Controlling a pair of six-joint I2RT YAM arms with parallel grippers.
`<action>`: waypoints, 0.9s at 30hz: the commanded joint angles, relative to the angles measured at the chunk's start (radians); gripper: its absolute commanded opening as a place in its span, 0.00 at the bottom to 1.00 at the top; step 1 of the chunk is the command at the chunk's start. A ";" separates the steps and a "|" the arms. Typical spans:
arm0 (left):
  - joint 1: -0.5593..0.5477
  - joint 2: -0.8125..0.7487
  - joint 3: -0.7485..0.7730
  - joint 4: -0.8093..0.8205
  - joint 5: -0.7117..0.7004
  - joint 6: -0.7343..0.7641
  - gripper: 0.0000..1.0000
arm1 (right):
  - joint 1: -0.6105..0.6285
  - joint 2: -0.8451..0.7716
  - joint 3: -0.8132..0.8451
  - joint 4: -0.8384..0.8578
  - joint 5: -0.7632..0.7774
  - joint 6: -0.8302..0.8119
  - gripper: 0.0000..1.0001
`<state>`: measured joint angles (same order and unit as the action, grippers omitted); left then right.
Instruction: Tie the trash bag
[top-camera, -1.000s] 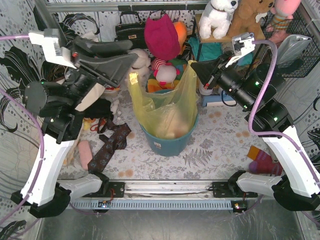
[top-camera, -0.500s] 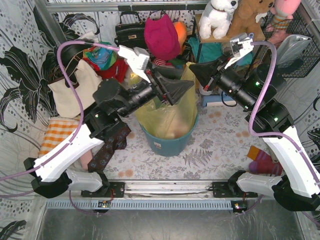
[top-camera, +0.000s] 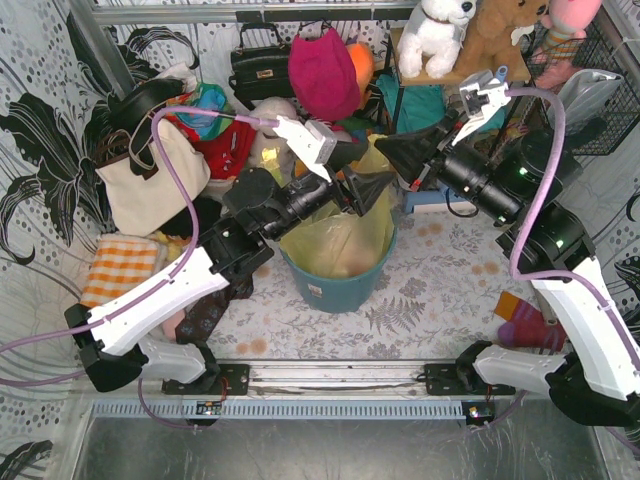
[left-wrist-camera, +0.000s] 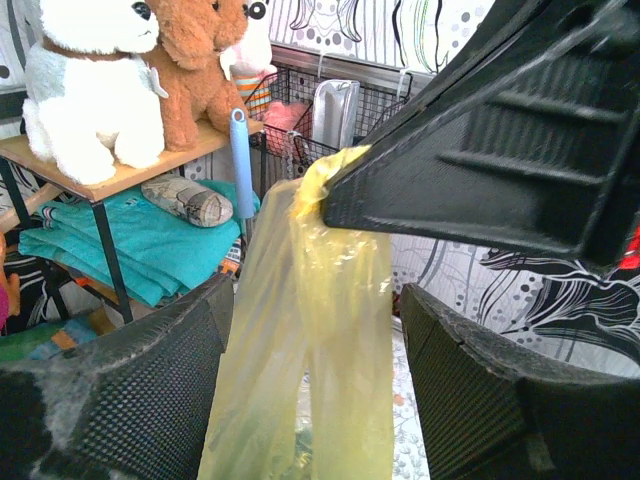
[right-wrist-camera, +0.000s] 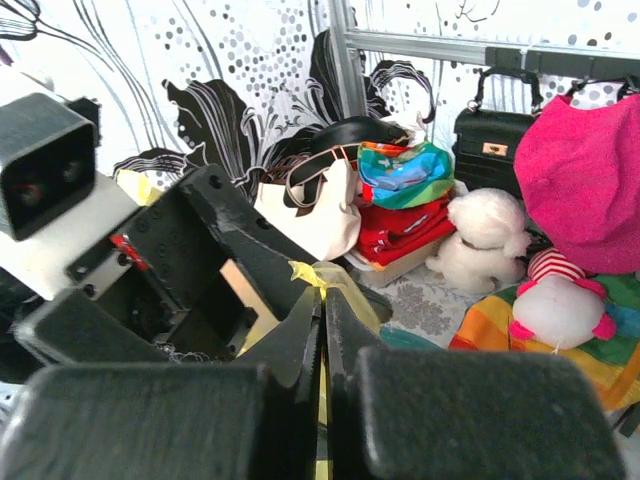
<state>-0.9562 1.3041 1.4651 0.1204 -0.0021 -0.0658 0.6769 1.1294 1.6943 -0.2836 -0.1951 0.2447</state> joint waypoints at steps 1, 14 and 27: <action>-0.007 -0.008 -0.047 0.177 0.016 0.106 0.75 | 0.003 -0.032 0.016 0.026 -0.070 -0.004 0.00; 0.014 -0.035 -0.172 0.460 0.150 0.102 0.72 | 0.003 -0.054 -0.018 0.007 -0.106 -0.004 0.00; 0.015 -0.037 -0.169 0.439 0.170 0.094 0.41 | 0.003 -0.052 -0.030 0.011 -0.118 0.003 0.00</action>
<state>-0.9470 1.2736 1.2949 0.5194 0.1619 0.0299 0.6769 1.0863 1.6657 -0.2890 -0.2932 0.2451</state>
